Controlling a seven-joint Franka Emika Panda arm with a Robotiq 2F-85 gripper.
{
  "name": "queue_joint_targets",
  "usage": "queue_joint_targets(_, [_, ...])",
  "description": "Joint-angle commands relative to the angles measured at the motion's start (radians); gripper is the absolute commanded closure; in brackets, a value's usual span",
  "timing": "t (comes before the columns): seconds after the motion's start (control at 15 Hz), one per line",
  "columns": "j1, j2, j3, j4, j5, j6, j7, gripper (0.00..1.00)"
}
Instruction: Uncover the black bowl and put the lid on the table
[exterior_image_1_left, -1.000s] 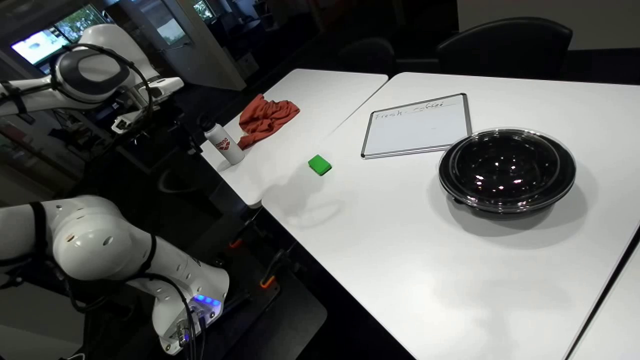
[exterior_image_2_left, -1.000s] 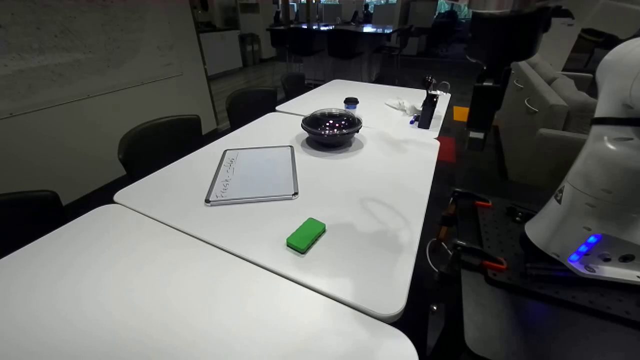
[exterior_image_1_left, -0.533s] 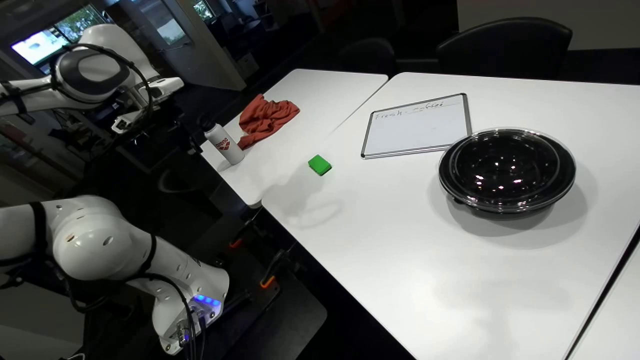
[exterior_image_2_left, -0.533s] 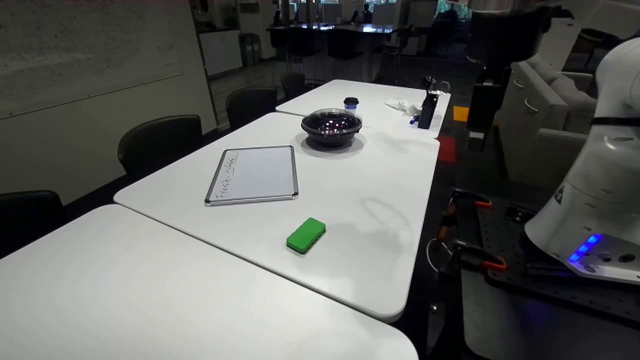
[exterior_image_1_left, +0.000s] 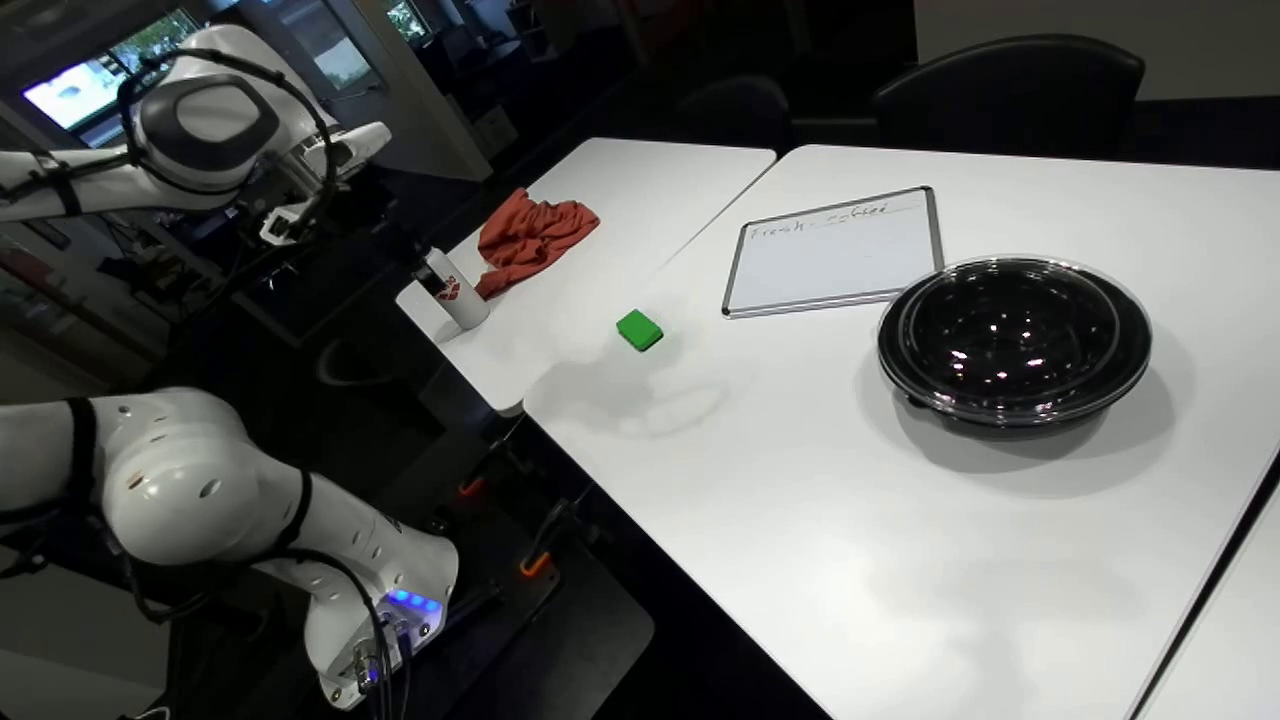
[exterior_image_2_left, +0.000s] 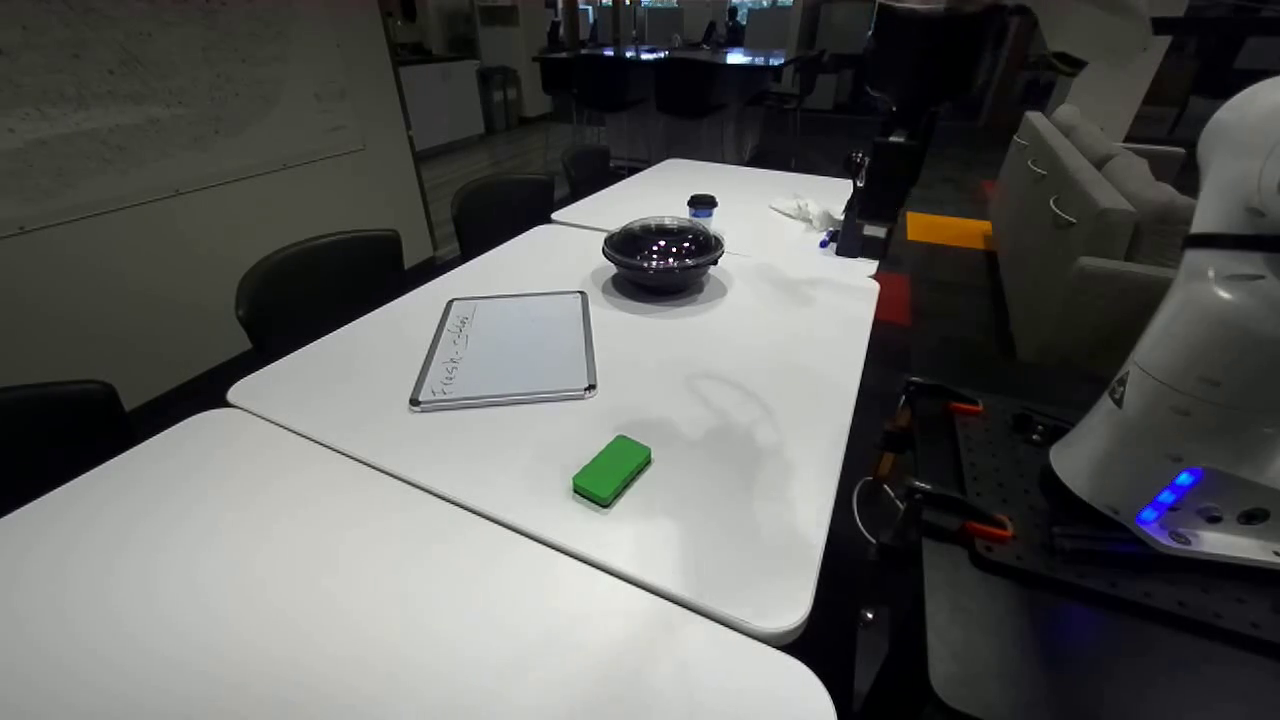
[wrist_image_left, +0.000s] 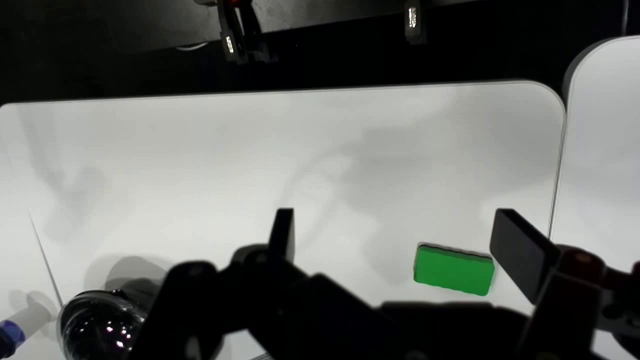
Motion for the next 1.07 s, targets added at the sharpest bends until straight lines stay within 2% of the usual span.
queue_joint_targets(0.0, [-0.066, 0.203, -0.05, 0.113, -0.135, 0.095, -0.09, 0.0])
queue_joint_targets(0.27, [-0.106, 0.434, -0.129, 0.254, -0.267, 0.207, -0.183, 0.0])
queue_joint_targets(0.47, [-0.109, 0.583, -0.193, 0.366, -0.341, 0.232, -0.25, 0.0])
queue_joint_targets(0.6, [-0.096, 0.616, -0.232, 0.409, -0.348, 0.211, -0.318, 0.0])
queue_joint_targets(0.67, [-0.082, 0.571, -0.234, 0.344, -0.339, 0.233, -0.259, 0.0])
queue_joint_targets(1.0, [-0.08, 0.622, -0.254, 0.397, -0.338, 0.234, -0.302, 0.0])
